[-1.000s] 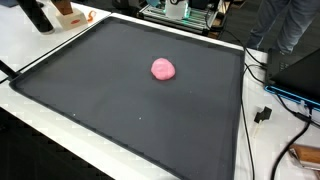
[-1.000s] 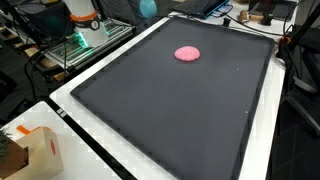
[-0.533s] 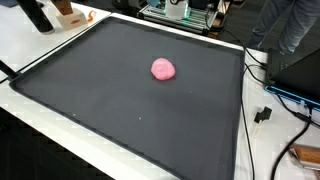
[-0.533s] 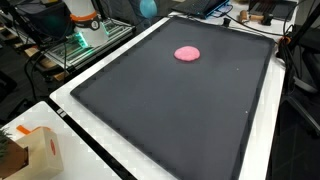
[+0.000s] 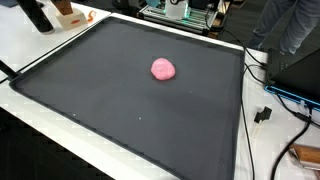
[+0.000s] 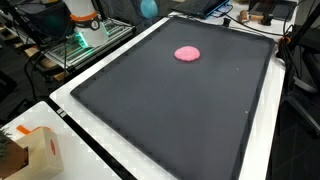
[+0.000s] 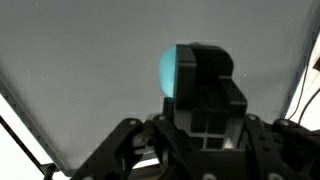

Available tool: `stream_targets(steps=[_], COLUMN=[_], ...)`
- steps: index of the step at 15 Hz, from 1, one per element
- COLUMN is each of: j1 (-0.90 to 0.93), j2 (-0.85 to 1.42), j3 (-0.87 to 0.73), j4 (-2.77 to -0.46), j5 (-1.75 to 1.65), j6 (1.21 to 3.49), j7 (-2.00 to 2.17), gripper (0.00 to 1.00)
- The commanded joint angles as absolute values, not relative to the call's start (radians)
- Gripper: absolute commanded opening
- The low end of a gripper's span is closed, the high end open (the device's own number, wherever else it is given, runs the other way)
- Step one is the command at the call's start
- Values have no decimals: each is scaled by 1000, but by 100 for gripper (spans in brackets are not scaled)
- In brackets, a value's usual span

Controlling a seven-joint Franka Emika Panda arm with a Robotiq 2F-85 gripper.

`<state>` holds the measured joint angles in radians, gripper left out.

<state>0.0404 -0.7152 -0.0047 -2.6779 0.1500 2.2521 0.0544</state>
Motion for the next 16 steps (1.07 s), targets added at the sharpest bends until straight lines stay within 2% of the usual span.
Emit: stream_targets(steps=[1,9,16], j1=[77,191,123], j2=[-634,-420,-187], j3=[-103,-327,-309], j4=[-2628,-2564,-2503], j5=[248,662,1049], j6=[2270,2298,2233], j7=[-45,-480,-867], gripper=[25,25,25])
